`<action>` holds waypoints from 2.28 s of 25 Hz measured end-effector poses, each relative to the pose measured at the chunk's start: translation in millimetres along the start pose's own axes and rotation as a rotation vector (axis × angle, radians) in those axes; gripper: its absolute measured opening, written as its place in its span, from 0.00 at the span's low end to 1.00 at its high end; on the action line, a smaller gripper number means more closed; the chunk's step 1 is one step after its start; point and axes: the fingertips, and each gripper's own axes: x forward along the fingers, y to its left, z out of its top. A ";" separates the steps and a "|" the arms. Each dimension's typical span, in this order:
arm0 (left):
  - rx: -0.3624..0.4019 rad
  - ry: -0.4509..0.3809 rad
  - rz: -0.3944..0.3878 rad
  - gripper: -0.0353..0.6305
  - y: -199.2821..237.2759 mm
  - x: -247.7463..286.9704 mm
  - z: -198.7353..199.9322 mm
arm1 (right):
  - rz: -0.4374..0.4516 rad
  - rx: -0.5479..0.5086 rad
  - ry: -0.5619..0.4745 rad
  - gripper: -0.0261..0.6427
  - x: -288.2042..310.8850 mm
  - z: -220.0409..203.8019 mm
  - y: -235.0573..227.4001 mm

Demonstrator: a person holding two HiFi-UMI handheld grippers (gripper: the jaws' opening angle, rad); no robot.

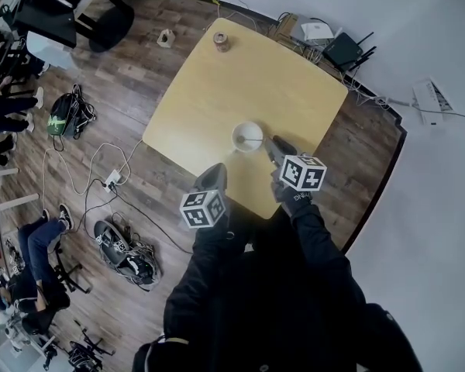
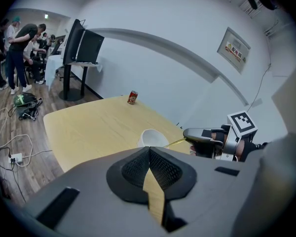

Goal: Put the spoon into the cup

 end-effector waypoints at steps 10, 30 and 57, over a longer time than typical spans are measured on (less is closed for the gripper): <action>0.025 -0.036 -0.040 0.10 -20.5 -15.9 15.2 | -0.032 -0.055 -0.093 0.27 -49.9 31.6 9.4; 0.293 -0.255 -0.191 0.10 -140.1 -73.3 129.1 | 0.039 -0.408 -0.316 0.07 -161.6 111.6 130.7; 0.363 -0.290 -0.191 0.10 -172.1 -82.0 140.2 | 0.066 -0.483 -0.349 0.07 -180.9 124.4 143.3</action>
